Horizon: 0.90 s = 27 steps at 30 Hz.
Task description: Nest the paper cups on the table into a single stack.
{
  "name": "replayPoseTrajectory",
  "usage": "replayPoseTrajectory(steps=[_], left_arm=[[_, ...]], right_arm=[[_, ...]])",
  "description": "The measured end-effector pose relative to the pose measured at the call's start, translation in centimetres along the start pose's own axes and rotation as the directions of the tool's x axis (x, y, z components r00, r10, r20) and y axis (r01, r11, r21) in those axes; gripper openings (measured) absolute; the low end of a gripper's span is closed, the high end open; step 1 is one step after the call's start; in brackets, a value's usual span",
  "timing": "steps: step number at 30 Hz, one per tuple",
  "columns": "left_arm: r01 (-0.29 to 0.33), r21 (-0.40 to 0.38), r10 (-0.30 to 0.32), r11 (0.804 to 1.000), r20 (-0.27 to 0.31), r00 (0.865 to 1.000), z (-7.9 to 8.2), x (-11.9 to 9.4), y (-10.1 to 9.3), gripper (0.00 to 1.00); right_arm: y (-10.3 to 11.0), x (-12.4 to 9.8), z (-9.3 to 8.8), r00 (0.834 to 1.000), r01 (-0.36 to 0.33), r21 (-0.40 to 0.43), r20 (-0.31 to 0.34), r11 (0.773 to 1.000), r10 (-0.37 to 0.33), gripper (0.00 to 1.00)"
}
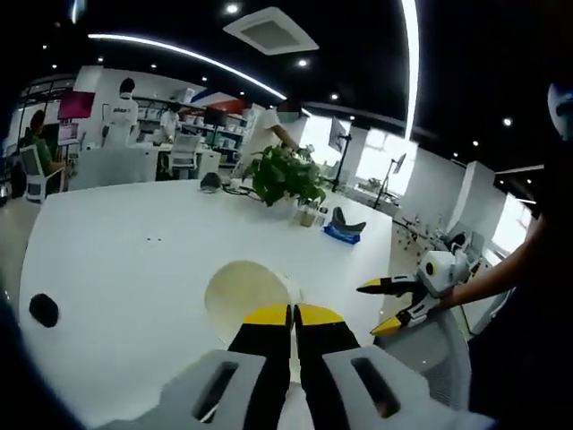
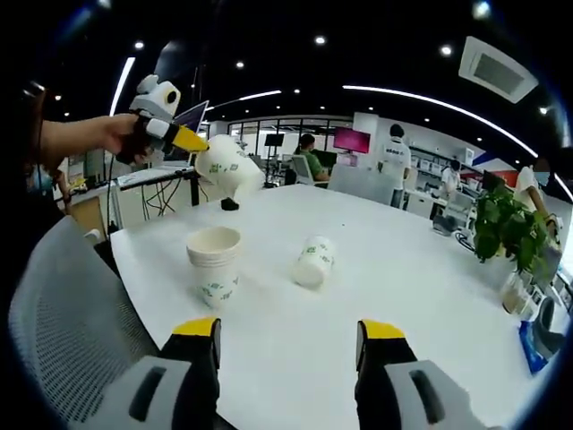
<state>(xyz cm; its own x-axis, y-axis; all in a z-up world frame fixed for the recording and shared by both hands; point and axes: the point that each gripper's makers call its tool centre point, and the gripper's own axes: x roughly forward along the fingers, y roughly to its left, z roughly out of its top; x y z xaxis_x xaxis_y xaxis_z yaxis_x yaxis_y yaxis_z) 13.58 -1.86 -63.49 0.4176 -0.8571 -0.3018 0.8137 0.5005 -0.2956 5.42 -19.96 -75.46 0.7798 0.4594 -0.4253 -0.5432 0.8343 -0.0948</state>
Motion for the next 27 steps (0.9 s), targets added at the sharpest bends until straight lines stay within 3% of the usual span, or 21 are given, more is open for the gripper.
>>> replayPoseTrajectory(steps=[8,14,27], left_arm=[[0.016,0.081,-0.007,0.997,-0.115,0.993,-2.3,0.0,-1.5,0.0],[0.024,0.12,-0.004,0.992,-0.164,0.986,-3.3,0.3,-2.2,0.0],[0.063,0.248,0.013,0.967,-0.293,0.956,-5.0,1.2,-3.9,0.0]], right_arm=[[0.1,0.0,0.1,1.0,0.0,-0.004,-0.004,1.0,0.0,0.61],[0.1,0.0,0.0,1.0,0.003,-0.004,-0.006,1.0,-0.003,0.6],[0.0,0.0,0.0,1.0,0.008,-0.003,-0.007,1.0,-0.008,0.6]])
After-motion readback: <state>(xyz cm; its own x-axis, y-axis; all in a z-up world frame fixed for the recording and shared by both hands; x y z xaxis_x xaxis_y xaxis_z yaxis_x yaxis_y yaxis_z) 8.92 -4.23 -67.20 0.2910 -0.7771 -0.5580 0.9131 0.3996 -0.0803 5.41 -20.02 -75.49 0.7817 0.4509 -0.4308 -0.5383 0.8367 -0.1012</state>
